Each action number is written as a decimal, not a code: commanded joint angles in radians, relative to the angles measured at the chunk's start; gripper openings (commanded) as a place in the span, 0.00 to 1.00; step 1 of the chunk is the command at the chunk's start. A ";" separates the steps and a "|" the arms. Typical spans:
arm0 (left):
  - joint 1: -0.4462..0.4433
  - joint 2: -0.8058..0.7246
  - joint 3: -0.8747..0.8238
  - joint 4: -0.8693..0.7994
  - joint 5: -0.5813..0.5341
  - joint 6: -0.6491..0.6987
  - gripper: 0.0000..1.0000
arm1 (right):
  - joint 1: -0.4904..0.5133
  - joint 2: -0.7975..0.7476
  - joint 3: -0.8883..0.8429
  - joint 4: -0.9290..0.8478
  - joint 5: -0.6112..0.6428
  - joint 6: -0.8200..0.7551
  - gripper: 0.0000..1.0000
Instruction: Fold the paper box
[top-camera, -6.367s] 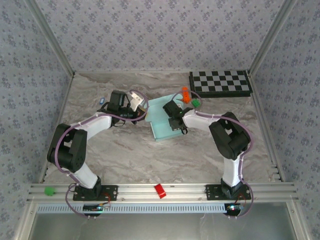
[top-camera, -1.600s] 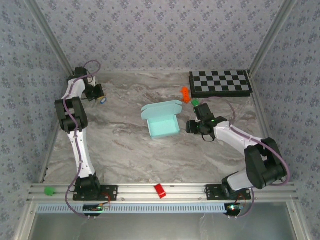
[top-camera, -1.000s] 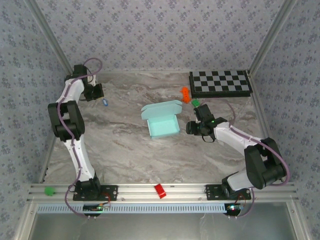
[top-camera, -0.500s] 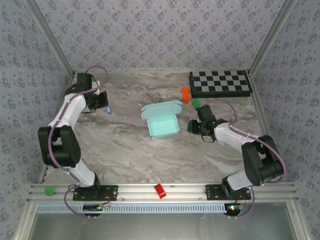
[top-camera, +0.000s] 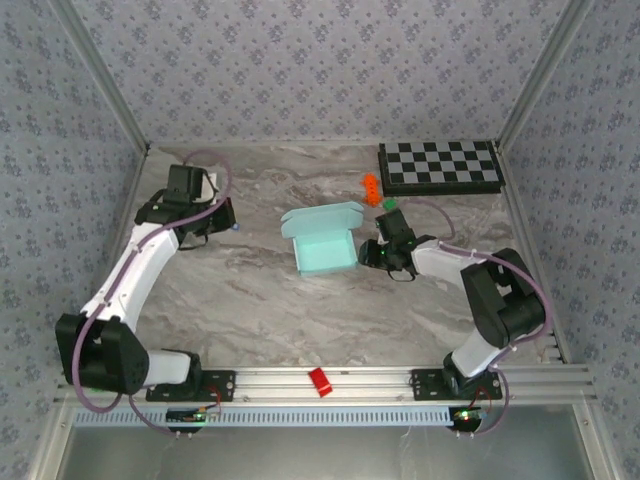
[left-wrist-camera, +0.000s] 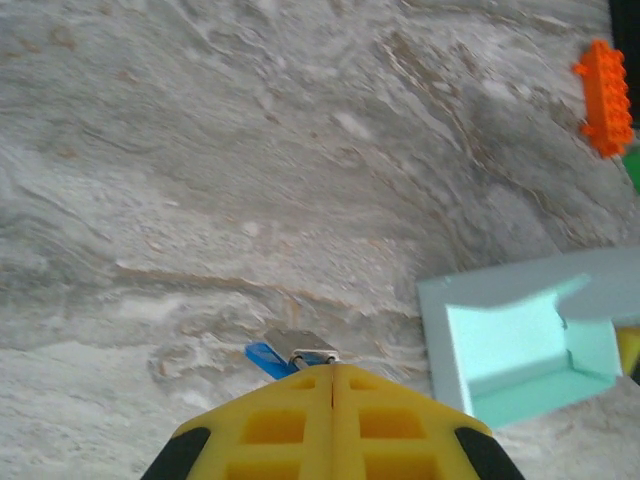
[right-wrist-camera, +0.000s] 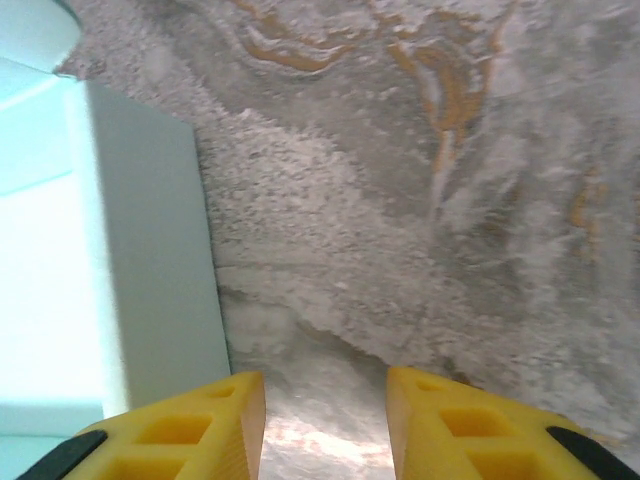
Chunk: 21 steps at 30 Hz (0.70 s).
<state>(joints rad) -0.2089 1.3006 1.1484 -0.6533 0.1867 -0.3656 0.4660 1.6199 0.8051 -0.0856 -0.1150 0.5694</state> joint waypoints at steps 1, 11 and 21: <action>-0.048 -0.042 -0.021 0.003 -0.015 -0.066 0.00 | 0.021 0.024 0.031 0.029 -0.031 0.026 0.38; -0.226 -0.035 -0.053 0.087 -0.035 -0.120 0.00 | 0.083 0.059 0.060 0.045 -0.035 0.034 0.37; -0.313 0.120 -0.012 0.192 0.000 -0.143 0.00 | 0.076 -0.048 0.023 -0.043 0.077 0.008 0.38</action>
<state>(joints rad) -0.5022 1.3811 1.0920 -0.5125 0.1688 -0.4915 0.5503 1.6283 0.8410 -0.0792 -0.0887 0.5873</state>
